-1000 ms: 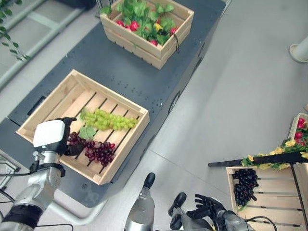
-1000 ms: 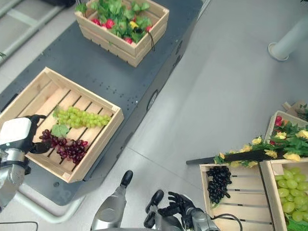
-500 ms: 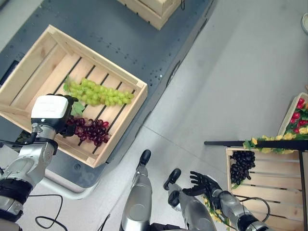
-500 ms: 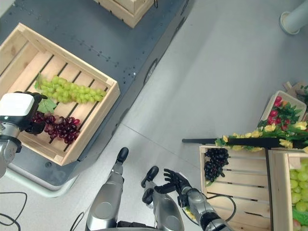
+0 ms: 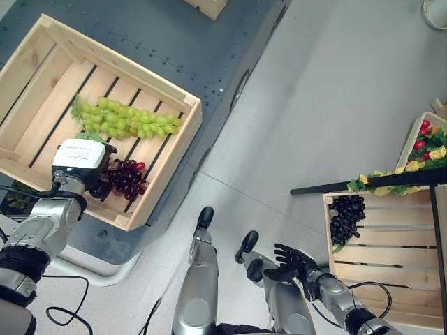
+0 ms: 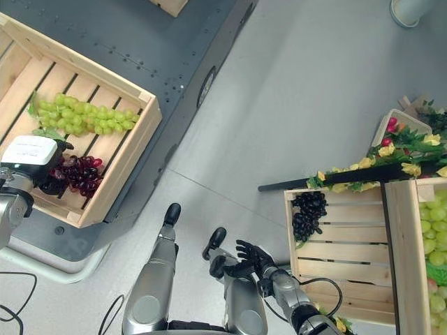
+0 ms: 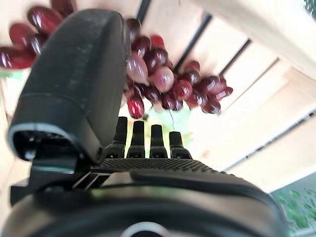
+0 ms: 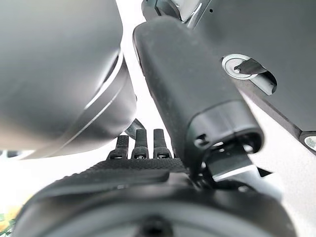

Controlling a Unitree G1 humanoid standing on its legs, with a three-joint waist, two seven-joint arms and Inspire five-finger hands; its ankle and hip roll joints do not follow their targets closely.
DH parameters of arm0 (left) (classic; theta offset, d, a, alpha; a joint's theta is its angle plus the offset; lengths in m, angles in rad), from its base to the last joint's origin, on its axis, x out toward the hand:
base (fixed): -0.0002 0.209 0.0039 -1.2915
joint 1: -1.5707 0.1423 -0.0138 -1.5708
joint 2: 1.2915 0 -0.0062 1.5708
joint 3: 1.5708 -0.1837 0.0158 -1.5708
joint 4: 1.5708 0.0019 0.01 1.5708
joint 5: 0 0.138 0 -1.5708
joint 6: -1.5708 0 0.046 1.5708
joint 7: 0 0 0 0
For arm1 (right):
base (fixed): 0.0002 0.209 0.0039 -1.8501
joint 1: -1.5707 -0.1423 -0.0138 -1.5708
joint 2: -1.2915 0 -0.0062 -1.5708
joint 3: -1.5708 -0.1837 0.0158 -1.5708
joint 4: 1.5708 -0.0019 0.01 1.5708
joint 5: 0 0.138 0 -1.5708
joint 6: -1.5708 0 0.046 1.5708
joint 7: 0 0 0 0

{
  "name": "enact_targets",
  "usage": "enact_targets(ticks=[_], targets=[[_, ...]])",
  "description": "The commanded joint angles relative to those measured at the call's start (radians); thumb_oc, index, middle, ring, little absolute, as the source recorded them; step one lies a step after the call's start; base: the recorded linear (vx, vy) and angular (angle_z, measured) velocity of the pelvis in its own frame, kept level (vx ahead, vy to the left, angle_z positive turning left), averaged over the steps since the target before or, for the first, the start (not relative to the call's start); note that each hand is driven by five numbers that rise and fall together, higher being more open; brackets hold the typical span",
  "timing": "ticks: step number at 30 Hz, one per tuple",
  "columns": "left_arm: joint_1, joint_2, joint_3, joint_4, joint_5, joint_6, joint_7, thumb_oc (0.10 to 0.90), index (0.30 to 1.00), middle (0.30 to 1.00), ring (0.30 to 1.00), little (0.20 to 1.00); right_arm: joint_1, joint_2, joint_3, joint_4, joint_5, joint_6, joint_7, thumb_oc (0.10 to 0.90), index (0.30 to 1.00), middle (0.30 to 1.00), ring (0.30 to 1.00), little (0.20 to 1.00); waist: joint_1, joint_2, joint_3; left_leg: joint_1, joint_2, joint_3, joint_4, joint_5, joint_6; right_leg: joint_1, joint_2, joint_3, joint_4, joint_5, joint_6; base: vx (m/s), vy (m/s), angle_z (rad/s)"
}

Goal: Pick up the fruits from the basket on one side to the basket on the other side

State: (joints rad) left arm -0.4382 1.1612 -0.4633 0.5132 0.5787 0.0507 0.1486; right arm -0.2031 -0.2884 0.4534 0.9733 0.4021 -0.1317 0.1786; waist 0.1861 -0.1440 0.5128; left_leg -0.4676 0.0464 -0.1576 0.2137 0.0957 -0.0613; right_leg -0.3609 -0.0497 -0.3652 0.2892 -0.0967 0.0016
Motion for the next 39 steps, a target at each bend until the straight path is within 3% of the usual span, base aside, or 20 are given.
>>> enact_targets(ticks=[1, 7, 13, 21, 30, 39], targets=[[-0.012, 0.092, 0.084, -0.052, -0.029, 0.022, -0.042, 0.800, 0.900, 0.900, 0.900, 0.900, 0.067, -0.070, 0.016, -0.046, 0.035, -0.036, 0.040, 0.800, 0.900, 0.900, 0.900, 0.900, 0.012, 0.022, 0.007, -0.050, -0.070, 0.081, 0.059, -0.031, 0.062, 0.086, 0.041, 0.026, -0.036, 0.019, -0.019, 0.01, -0.035, 0.07], [0.001, 0.132, 0.112, -0.105, -0.017, 0.048, -0.099, 0.800, 0.900, 0.900, 0.900, 0.900, 0.076, -0.064, 0.010, -0.054, 0.034, -0.035, 0.046, 0.800, 0.900, 0.900, 0.900, 0.900, 0.019, 0.017, 0.007, -0.054, -0.065, 0.081, 0.061, -0.032, 0.059, 0.102, 0.047, 0.019, -0.047, 0.017, -0.018, 0.02, -0.040, 0.02], [-0.016, 0.107, 0.073, -0.053, 0.041, 0.089, -0.053, 0.800, 0.900, 0.900, 0.900, 0.900, 0.074, -0.047, 0.023, -0.059, 0.048, -0.040, 0.044, 0.800, 0.900, 0.900, 0.900, 0.900, 0.021, 0.005, 0.003, -0.064, -0.063, 0.081, 0.076, -0.038, 0.059, 0.109, 0.054, 0.018, -0.048, 0.016, -0.019, 0.02, -0.034, 0.00], [-0.075, -0.043, -0.028, 0.194, 0.139, 0.174, 0.126, 0.800, 0.900, 0.900, 0.900, 0.900, 0.053, -0.020, 0.064, -0.039, 0.066, -0.065, 0.040, 0.800, 0.900, 0.900, 0.900, 0.900, 0.003, -0.027, 0.001, -0.081, -0.046, 0.088, 0.094, -0.043, 0.062, 0.112, 0.070, 0.038, -0.053, 0.015, -0.025, 0.01, -0.009, -0.02], [-0.128, -0.164, -0.109, 0.375, 0.143, 0.196, 0.207, 0.800, 0.900, 0.900, 0.900, 0.900, 0.023, -0.013, 0.091, -0.031, 0.053, -0.065, 0.032, 0.800, 0.900, 0.900, 0.900, 0.900, -0.021, -0.049, 0.002, -0.091, -0.032, 0.101, 0.094, -0.042, 0.063, 0.105, 0.086, 0.064, -0.059, 0.015, -0.029, -0.01, 0.015, -0.10], [-0.172, -0.310, -0.173, 0.606, 0.059, 0.193, 0.368, 0.800, 0.900, 0.900, 0.900, 0.900, -0.005, -0.002, 0.123, -0.032, 0.065, -0.070, 0.016, 0.800, 0.900, 0.900, 0.900, 0.900, -0.047, -0.069, -0.001, -0.103, -0.024, 0.111, 0.115, -0.049, 0.064, 0.100, 0.093, 0.085, -0.059, 0.016, -0.032, -0.01, 0.019, -0.05]])
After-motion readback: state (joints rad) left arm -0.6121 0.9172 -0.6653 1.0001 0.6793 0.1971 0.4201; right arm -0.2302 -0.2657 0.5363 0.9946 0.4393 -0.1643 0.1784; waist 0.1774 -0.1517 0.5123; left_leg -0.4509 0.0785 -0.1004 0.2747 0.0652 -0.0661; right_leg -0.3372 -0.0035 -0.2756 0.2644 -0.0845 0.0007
